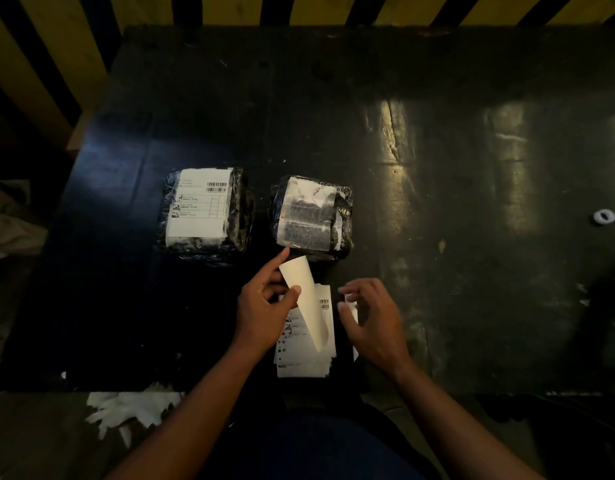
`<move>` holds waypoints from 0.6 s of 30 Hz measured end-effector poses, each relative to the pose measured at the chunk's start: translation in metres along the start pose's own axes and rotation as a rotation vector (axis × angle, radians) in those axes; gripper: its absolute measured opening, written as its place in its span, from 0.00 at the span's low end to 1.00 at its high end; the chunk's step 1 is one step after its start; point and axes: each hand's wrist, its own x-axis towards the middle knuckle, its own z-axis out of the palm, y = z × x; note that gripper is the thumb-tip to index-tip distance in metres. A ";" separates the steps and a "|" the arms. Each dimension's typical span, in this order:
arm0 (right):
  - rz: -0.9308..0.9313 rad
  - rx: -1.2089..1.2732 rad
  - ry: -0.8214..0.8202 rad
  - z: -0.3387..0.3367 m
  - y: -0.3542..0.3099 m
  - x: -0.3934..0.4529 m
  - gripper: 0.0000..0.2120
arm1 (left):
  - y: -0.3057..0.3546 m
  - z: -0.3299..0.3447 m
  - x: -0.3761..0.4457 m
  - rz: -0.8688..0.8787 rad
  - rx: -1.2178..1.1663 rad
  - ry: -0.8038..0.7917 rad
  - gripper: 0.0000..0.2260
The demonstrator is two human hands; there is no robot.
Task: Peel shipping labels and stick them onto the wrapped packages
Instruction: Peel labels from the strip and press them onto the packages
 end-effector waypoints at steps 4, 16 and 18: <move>-0.105 0.138 -0.071 0.003 -0.046 -0.002 0.13 | 0.008 0.006 0.000 -0.016 -0.062 0.011 0.29; 0.019 0.332 0.028 0.012 -0.070 0.019 0.16 | 0.017 0.008 -0.001 -0.064 -0.196 0.027 0.14; 0.074 0.402 0.081 0.004 -0.070 0.026 0.16 | 0.013 -0.001 0.003 -0.026 -0.045 0.101 0.14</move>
